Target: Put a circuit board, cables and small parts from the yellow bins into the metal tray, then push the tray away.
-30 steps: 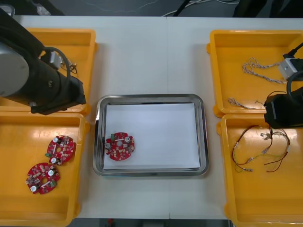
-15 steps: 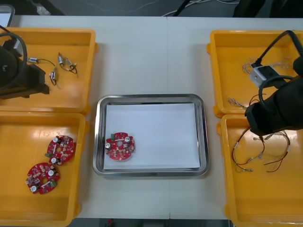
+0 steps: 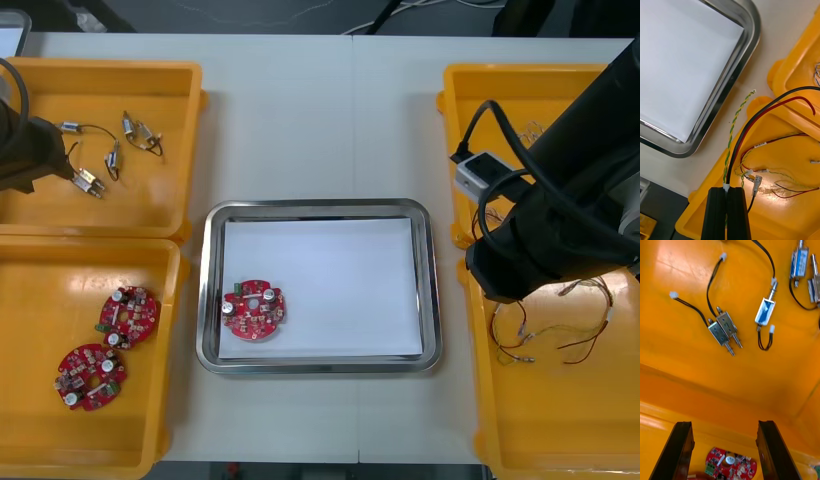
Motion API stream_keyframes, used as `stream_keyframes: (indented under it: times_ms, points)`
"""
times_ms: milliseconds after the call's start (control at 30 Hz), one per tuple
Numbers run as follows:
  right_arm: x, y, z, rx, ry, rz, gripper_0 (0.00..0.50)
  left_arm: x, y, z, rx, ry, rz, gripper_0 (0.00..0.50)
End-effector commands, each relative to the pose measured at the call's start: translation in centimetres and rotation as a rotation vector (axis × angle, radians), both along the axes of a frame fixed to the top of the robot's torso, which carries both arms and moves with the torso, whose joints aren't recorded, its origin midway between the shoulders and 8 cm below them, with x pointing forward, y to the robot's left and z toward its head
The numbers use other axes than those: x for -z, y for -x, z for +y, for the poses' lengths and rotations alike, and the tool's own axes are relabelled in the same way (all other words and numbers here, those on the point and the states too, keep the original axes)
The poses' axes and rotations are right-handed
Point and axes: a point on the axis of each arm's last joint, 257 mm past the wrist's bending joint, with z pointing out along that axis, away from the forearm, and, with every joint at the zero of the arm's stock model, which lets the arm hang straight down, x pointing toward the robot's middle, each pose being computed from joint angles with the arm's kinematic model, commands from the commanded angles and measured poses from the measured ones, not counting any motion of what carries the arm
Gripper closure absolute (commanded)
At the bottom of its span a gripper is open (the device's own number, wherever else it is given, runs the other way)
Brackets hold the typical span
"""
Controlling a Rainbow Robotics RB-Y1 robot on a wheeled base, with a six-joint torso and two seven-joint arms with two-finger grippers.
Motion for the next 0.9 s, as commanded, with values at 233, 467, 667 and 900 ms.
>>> stream_keyframes:
  times_ms: [233,467,667,900]
  points:
    - [-0.9,-0.9,3.9,-0.463,0.105,-0.037,0.500,-4.8,-4.4,5.7,-0.126,-0.066,-0.175,0.000]
    - [0.4,-1.3,6.1,-0.690,0.211,-0.065,0.500,-5.4,-5.4,6.0,-0.245,0.013,-0.227,0.000]
    - [2.3,-1.5,7.6,-0.811,0.290,-0.096,0.500,-6.0,-5.6,5.5,-0.265,0.081,-0.249,0.000]
    - [4.6,-0.9,9.0,-0.866,0.310,-0.093,0.500,-6.0,-5.6,5.2,-0.261,0.096,-0.248,0.000]
